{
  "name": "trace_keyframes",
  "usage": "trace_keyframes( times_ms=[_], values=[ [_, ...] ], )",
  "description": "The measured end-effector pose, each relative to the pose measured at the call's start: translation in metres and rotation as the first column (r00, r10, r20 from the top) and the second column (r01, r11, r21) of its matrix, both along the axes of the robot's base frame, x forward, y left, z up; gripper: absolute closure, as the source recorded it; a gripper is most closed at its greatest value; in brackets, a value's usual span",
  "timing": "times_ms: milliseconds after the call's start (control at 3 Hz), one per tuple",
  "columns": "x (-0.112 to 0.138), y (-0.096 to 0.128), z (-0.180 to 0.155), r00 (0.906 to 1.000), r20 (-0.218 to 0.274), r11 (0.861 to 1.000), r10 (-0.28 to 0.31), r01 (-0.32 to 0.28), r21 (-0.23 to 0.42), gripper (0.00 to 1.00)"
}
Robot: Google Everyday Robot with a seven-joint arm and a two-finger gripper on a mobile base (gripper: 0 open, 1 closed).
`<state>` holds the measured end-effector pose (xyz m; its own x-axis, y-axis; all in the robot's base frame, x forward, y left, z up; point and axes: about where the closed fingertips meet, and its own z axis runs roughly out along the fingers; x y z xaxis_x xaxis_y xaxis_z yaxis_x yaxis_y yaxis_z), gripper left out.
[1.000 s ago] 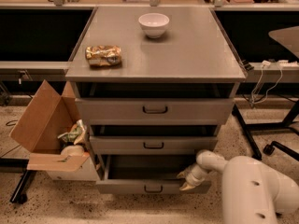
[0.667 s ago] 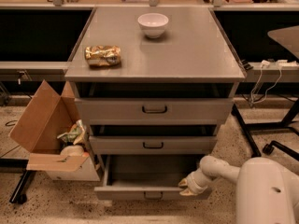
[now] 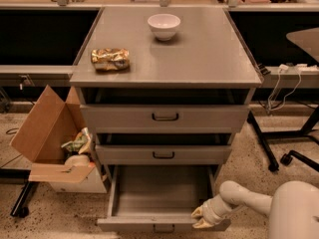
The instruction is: Open bottom drawer
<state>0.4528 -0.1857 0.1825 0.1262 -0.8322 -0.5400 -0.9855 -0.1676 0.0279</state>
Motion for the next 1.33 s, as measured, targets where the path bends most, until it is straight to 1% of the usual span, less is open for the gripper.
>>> trace_keyframes(
  times_ms=[333,667,1000,1333],
  values=[
    [0.0001,-0.0008,0.0009,1.0,0.0,1.0,0.0,0.0,0.0,0.96],
    [0.0001,-0.0007,0.0008,1.0,0.0,1.0,0.0,0.0,0.0,0.73],
    [-0.0001,-0.0006,0.0007,1.0,0.0,1.0,0.0,0.0,0.001,0.42],
    [0.0001,-0.0005,0.001,1.0,0.0,1.0,0.001,-0.001,0.001,0.19]
  ],
)
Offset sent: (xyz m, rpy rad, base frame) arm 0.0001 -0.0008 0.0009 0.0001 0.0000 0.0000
